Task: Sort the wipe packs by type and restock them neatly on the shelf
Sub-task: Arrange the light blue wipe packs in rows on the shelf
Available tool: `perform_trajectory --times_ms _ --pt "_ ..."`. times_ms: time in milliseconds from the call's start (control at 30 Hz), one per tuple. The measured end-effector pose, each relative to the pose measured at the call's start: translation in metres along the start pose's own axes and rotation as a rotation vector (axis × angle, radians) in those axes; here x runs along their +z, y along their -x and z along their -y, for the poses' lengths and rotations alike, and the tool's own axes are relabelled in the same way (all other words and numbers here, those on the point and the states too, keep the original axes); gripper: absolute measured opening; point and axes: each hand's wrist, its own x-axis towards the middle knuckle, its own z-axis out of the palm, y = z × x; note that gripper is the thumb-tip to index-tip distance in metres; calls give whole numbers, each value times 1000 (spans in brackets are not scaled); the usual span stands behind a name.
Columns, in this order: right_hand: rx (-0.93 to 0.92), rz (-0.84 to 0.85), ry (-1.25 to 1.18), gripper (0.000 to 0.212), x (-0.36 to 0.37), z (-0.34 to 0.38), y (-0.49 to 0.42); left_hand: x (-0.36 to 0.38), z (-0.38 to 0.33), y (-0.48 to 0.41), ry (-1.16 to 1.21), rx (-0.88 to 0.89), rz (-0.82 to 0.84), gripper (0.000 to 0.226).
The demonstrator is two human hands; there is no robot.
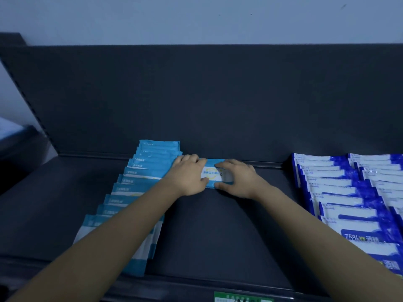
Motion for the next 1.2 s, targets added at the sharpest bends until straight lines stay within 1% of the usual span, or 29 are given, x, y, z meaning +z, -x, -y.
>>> perform_trajectory --times_ms 133,267,333,467,533,667,767,800,933,1000,1067,1167,1200 --pt "-9 7 -73 64 1 0 2 -5 0 3 -76 2 81 57" --pt "-13 -10 -133 67 3 -3 5 -7 -2 5 -113 26 67 55" --pt "-19 -30 -168 70 3 -5 8 -7 -3 7 -90 35 58 56" --pt "-29 -67 -123 70 1 -7 16 -6 -3 16 -112 39 33 59" --pt "-3 -100 -95 70 -2 -8 21 -7 1 20 -127 42 34 61" --pt "66 -170 56 70 -8 -4 42 -17 -3 26 -159 109 -8 65" --pt "170 -219 131 71 -19 6 69 -29 -23 28 -162 220 -77 68" --pt "207 -258 160 69 -24 12 84 -33 -33 31 -155 276 -101 69" --pt "252 -611 354 57 -35 44 170 -48 -88 61 -62 621 -199 64" --pt "359 -710 416 49 -31 58 221 -50 -117 86 0 767 -259 63" --pt "526 -727 504 48 -21 65 276 -45 -146 110 26 887 -277 64" --pt "806 -654 547 50 -5 81 364 -39 -188 149 41 1035 -282 64" --pt "903 -630 557 51 -1 89 392 -36 -203 161 49 1072 -250 64"
